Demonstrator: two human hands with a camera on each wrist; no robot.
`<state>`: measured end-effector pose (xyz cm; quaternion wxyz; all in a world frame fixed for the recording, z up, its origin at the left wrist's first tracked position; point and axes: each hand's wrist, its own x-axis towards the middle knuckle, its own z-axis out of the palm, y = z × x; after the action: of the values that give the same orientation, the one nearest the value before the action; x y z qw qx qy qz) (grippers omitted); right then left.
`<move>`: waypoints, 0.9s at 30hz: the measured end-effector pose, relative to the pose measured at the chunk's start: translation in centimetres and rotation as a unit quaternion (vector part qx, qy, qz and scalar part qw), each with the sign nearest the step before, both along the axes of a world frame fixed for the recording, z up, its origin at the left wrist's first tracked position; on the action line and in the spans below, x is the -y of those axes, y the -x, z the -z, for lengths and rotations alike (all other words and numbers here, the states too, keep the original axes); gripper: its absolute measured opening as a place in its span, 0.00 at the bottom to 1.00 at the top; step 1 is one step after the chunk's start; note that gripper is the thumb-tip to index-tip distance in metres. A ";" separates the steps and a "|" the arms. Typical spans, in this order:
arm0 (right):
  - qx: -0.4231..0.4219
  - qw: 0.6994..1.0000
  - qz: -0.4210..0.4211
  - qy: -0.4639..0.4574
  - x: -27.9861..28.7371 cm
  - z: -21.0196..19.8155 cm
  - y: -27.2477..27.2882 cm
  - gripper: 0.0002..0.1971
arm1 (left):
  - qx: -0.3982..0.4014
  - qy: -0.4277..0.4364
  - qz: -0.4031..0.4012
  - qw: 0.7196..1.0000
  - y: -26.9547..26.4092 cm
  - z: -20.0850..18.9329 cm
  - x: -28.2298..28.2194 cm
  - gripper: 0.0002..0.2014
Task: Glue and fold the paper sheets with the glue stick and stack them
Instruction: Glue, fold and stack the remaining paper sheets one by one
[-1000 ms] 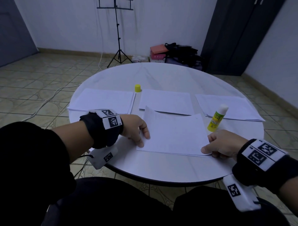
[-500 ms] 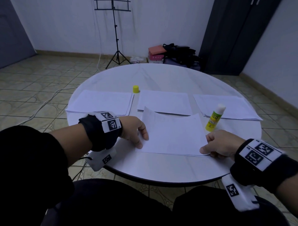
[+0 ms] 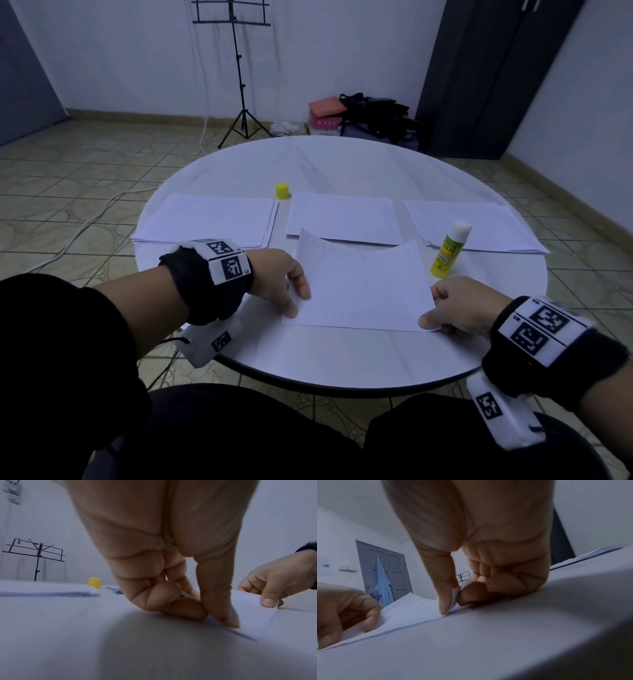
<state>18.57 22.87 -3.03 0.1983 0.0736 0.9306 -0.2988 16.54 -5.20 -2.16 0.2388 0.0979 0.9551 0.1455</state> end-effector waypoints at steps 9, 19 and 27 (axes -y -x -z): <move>-0.015 0.998 -0.023 -0.055 -0.2 -0.8 -0.2 0.39 | 0.020 0.039 0.027 0.999 0.4 -0.2 -0.2 0.28; 0.036 0.988 -0.095 -0.113 -0.7 -2.1 0.3 0.35 | -0.034 0.266 0.116 0.956 1.1 -3.5 -6.8 0.27; 0.022 0.971 -0.133 -0.197 0.1 -2.1 1.1 0.35 | -0.045 0.141 0.198 0.969 1.7 -0.4 -15.6 0.43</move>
<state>17.47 22.74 -0.94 0.2380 -0.0064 0.9680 -0.0789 14.82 10.37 -1.78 0.2307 0.2573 0.9373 -0.0454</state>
